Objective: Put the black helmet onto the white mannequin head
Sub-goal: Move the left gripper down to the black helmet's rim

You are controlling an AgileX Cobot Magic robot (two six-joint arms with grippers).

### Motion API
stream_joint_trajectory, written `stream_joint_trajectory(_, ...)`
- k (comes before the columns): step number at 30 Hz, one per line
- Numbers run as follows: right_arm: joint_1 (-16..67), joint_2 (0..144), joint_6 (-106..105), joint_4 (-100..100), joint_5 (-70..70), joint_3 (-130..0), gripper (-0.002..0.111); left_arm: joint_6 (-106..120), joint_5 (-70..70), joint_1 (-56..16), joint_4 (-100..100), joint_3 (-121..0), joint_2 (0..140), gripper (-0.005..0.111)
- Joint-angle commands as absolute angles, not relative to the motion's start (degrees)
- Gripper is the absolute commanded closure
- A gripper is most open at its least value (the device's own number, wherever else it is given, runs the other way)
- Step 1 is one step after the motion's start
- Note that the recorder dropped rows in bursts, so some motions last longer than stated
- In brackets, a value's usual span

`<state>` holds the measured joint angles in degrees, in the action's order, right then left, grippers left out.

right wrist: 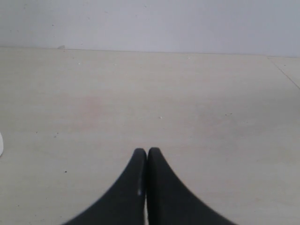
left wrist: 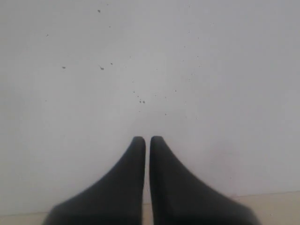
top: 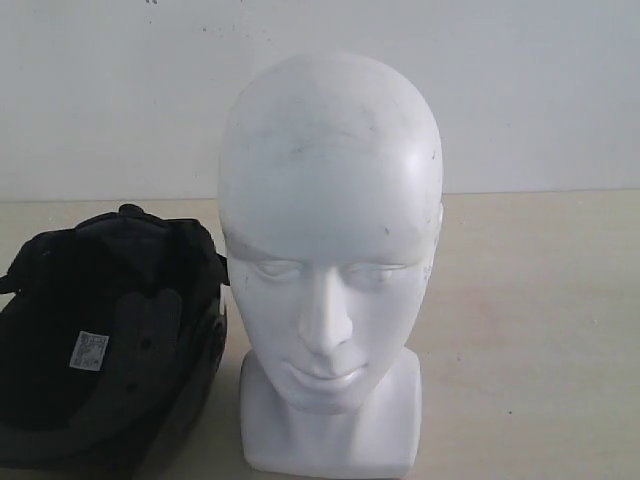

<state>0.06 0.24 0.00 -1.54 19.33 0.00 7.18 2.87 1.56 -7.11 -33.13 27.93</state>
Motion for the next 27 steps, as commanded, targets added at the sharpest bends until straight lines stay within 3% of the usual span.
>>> stream_joint_trajectory(1,0.2,0.0,0.0,-1.7,19.1,0.0,0.108,7.3,1.5,1.7,-7.0,-33.4,28.2,0.102)
stream_joint_trajectory(15,0.2,0.0,0.0,-1.7,19.1,0.0,0.108,5.3,3.8,1.7,-7.3,-33.9,31.9,0.102)
stream_joint_trajectory(20,0.2,0.0,0.0,-1.7,19.1,0.0,0.108,5.6,28.8,1.7,-12.4,-43.2,40.0,0.102)
stream_joint_trajectory(27,0.2,0.0,0.0,-1.7,19.1,0.0,0.108,30.9,57.3,0.8,-37.1,-54.8,52.6,0.102)
